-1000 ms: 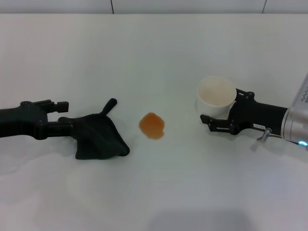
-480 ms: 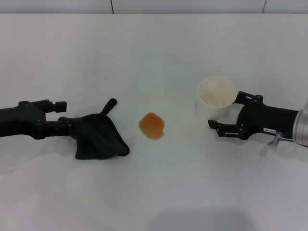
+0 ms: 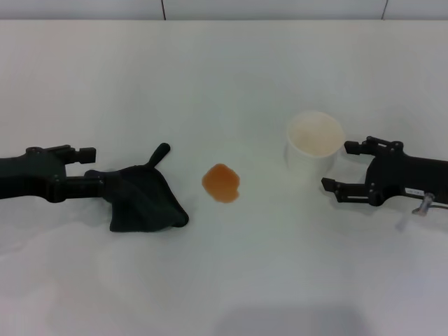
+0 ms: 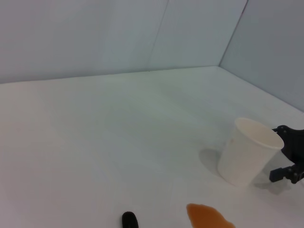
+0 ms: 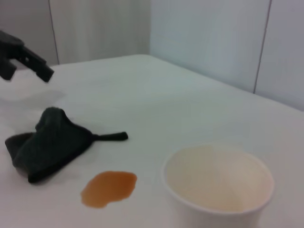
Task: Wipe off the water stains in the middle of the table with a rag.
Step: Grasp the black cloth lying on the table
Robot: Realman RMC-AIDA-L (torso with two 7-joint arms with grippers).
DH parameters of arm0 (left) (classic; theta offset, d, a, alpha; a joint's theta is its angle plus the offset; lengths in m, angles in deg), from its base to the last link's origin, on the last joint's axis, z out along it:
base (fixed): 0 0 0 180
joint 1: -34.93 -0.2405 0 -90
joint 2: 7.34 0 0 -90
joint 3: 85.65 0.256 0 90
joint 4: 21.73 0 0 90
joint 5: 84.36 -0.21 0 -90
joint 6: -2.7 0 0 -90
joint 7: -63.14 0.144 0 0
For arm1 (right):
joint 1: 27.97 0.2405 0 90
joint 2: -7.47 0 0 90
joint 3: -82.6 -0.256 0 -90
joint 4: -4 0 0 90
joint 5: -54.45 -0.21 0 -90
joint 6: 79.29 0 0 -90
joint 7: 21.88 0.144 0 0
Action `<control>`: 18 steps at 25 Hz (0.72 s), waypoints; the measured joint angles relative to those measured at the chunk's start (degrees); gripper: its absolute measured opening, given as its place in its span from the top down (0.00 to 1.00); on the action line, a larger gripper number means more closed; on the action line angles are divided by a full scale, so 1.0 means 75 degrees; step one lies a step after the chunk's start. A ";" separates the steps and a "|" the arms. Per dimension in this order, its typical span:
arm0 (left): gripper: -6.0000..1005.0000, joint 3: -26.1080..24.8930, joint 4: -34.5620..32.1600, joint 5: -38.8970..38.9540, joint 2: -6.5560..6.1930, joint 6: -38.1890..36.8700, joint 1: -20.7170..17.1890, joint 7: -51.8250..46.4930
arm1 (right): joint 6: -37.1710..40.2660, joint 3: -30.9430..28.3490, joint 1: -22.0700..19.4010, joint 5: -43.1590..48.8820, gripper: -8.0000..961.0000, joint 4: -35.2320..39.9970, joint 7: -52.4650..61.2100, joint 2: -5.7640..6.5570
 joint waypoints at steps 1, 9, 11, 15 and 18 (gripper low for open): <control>0.16 0.0000 0.0000 0.0001 0.0000 0.0000 -0.0004 0.0000 | 0.0124 -0.0137 -0.0096 0.0093 0.10 0.0171 0.0093 0.0000; 0.16 0.0000 0.0000 -0.0001 0.0000 0.0006 0.0001 0.0000 | 0.0995 -0.1163 -0.0218 0.0430 0.10 0.0896 0.0462 0.0000; 0.16 0.0000 0.0001 -0.0002 0.0000 0.0008 0.0002 0.0000 | 0.1163 -0.1319 -0.0086 0.0655 0.10 0.0955 0.0610 0.0018; 0.16 0.0000 0.0000 0.0021 0.0000 0.0011 0.0005 0.0000 | 0.1679 -0.1493 0.0274 0.1348 0.10 0.1151 0.1142 0.0159; 0.16 0.0000 0.0000 0.0030 0.0000 0.0011 0.0005 0.0001 | 0.2359 -0.1741 0.0515 0.1593 0.10 0.1386 0.1391 0.0249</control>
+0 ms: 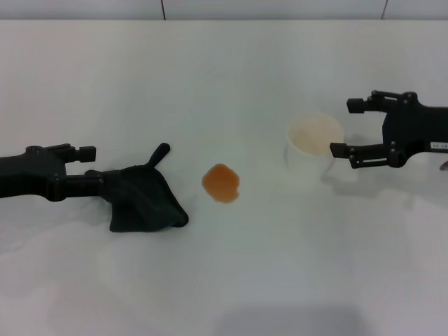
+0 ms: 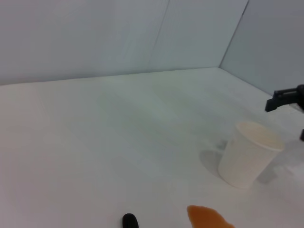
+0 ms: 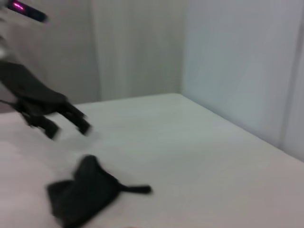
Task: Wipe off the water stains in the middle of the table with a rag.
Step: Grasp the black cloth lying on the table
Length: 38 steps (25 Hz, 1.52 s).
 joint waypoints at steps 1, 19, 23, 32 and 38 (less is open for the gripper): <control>0.16 0.0000 0.0000 -0.0003 0.0000 0.0000 0.0000 0.0000 | 0.0205 -0.0054 0.0048 0.0087 0.10 0.0137 0.0094 0.0023; 0.16 0.0080 -0.0018 -0.0160 -0.0002 -0.0075 0.0054 -0.0203 | 0.1060 0.0267 0.0421 0.1705 0.10 0.1403 0.0720 -0.0508; 0.16 0.0088 -0.0071 -0.0256 -0.0038 -0.0085 0.0081 -0.0360 | 0.1022 0.0288 0.0443 0.1688 0.10 0.1469 0.0743 -0.0517; 0.16 0.0094 -0.0094 -0.0423 -0.0182 -0.0290 0.0177 -0.0674 | 0.0965 0.0303 0.0459 0.1589 0.10 0.1568 0.0773 -0.0529; 0.16 0.0093 -0.0650 -0.1097 -0.0190 -0.0543 0.0406 -0.1334 | 0.0554 0.0423 0.0453 0.1583 0.10 0.1456 0.0772 -0.0537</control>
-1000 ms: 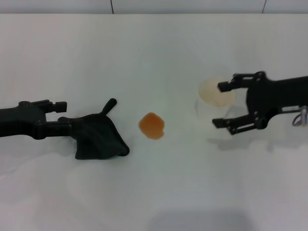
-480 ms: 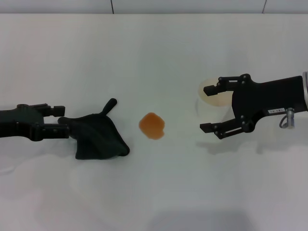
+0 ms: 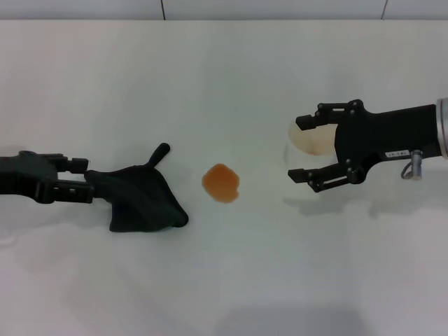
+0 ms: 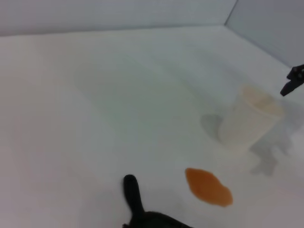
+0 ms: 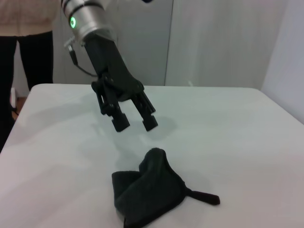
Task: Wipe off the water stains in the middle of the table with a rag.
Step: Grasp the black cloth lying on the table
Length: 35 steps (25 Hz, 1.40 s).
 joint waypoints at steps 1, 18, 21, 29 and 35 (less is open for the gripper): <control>0.16 0.0001 -0.0157 -0.0052 0.0019 -0.0047 0.0001 -0.0074 | -0.0046 0.0032 0.0000 -0.0013 0.09 -0.0021 -0.0003 -0.0002; 0.17 0.0384 -0.1191 -0.2363 -0.0075 -0.0600 0.1279 -0.1387 | -0.0318 0.0137 -0.0018 -0.0190 0.10 -0.0127 0.0005 -0.0006; 0.17 0.0387 -0.1190 -0.2726 -0.0054 -0.0632 0.1576 -0.1397 | -0.0347 0.0161 -0.0007 -0.0219 0.10 -0.0127 0.0005 -0.0006; 0.17 0.1039 -0.1136 -0.3230 0.0158 -0.0513 0.1951 -0.1271 | -0.0473 0.0326 0.0009 -0.0292 0.10 -0.0139 0.0004 -0.0005; 0.17 0.1753 -0.1135 -0.3261 0.0460 -0.0103 0.1934 -0.1128 | -0.0550 0.0382 0.0018 -0.0294 0.10 -0.0139 0.0003 -0.0005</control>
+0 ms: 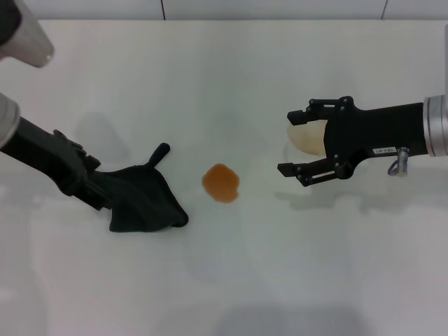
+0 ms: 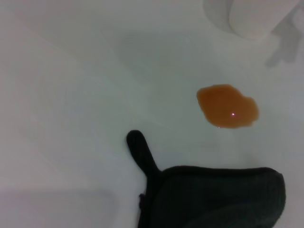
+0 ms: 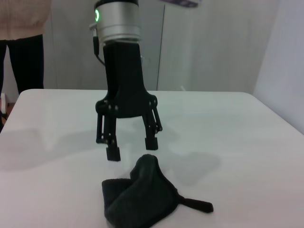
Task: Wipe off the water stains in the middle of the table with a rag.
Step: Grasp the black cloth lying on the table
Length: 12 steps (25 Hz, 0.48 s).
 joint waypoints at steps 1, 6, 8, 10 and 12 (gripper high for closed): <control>0.17 0.0053 -0.0008 -0.0006 0.0043 0.0073 -0.0013 0.0004 | -0.0003 0.0000 -0.0002 0.0000 0.10 0.0000 0.0000 0.0000; 0.17 0.0098 -0.0017 -0.0019 0.0210 0.0328 -0.0044 0.0079 | -0.0004 -0.0001 -0.0031 0.0000 0.10 0.0000 0.0003 -0.0001; 0.17 0.0099 -0.0050 -0.0022 0.0262 0.0412 -0.0073 0.0127 | -0.0004 -0.0002 -0.0042 0.0000 0.10 0.0001 0.0005 0.0000; 0.17 0.0100 -0.0077 -0.0017 0.0305 0.0504 -0.0098 0.0186 | -0.0003 -0.0004 -0.0051 0.0000 0.10 0.0001 0.0006 0.0000; 0.17 0.0102 -0.0082 -0.0001 0.0353 0.0663 -0.0125 0.0247 | -0.0003 -0.0005 -0.0059 0.0000 0.10 0.0001 0.0008 0.0000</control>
